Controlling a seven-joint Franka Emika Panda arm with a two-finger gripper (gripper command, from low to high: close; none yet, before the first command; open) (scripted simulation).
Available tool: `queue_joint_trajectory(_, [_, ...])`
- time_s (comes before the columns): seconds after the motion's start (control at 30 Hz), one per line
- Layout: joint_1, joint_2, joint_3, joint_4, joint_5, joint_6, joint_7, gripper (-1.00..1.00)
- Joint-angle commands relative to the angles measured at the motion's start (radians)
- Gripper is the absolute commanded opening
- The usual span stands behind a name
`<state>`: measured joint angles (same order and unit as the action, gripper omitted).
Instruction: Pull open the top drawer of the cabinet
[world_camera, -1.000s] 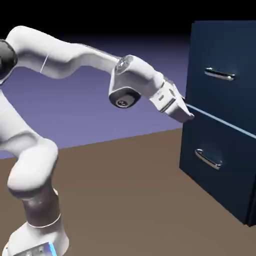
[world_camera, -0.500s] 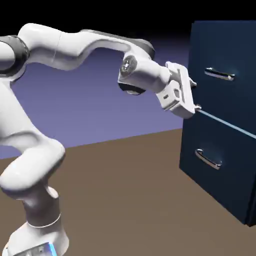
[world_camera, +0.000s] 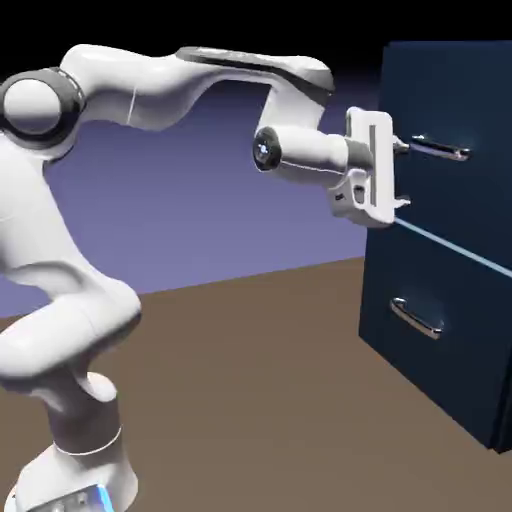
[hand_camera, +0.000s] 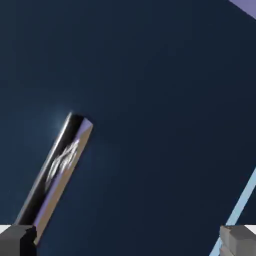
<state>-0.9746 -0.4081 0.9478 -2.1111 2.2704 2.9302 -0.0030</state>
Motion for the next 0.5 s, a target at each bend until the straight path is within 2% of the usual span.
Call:
queue_joint_trajectory(0.0, [-0.019, 0.003, 0.018, 0.013, 0.044, -0.002, -0.014, 1.0])
queue_joint_trajectory(0.47, [-0.272, 0.045, 0.262, 0.193, 0.627, -0.029, -0.205, 1.0])
